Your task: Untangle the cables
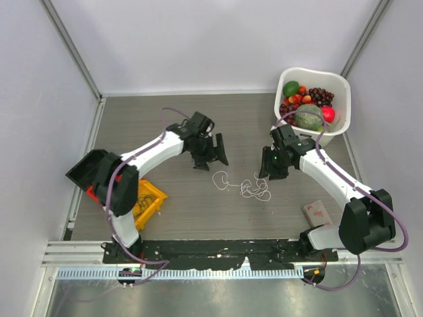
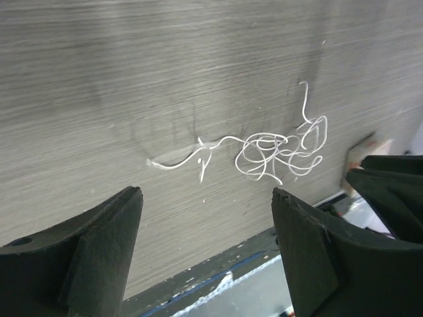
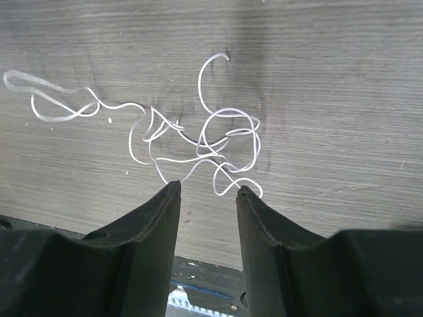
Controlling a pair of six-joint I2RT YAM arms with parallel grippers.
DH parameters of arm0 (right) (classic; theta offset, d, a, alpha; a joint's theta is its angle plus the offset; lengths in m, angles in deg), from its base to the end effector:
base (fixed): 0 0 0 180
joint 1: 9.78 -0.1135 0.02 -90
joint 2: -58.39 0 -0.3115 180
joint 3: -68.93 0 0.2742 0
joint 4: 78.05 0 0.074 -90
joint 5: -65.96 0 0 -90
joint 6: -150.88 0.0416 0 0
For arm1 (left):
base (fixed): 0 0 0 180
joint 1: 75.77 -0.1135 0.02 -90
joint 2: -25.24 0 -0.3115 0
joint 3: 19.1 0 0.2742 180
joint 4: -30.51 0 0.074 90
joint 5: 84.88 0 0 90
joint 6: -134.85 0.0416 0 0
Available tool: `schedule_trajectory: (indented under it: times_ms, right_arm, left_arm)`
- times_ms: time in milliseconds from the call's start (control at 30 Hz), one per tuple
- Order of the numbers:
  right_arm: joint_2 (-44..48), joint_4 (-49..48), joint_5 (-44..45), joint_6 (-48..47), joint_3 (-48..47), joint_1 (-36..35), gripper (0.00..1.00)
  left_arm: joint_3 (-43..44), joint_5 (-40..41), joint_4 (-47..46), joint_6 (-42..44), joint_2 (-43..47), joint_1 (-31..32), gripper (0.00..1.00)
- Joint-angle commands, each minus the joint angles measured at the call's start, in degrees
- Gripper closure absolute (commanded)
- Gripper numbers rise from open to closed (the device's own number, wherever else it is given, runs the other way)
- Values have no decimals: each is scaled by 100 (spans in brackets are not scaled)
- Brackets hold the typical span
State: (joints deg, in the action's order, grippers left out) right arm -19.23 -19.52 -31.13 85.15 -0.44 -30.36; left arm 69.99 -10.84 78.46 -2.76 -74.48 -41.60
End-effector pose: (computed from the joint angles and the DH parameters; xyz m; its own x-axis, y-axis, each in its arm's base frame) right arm 0.2510 0.0997 0.2725 -0.9464 0.0803 -0.3128 -0.0059 0.9641 0.2655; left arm 0.3258 -0.2350 0.2727 -0.9624 -0.2049 -0.1781 -0.0775 0.8360 -0.5432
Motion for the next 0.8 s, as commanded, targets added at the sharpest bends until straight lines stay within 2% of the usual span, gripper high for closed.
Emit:
schedule_trajectory:
  times_ms: [0,167,267,367,567,700,767]
  right_arm:
    - [-33,105,121,-81,-295,1,54]
    - [125,17,-20,-168,-260,1,53]
    - [186,17,-38,-195,-207,1,54]
    - [195,8,-134,-177,-172,1,54]
    - [221,-36,-169,-186,-102,-8,54]
    - [169,-106,-249,-160,-84,1,54]
    - [143,-142,-292,-160,-93,1,54]
  left_arm:
    - [1239,497,1204,683,-863,554,17]
    - [2224,796,1907,947,-1891,757,17]
    - [2393,640,2138,1017,-2253,801,20]
    - [2104,306,1893,1079,-2096,942,21]
    - [1101,-248,1198,1035,-1550,1188,17]
    - [1118,-529,1075,1044,-1778,1284,23]
    - [1188,-749,934,1000,-1884,1364,35]
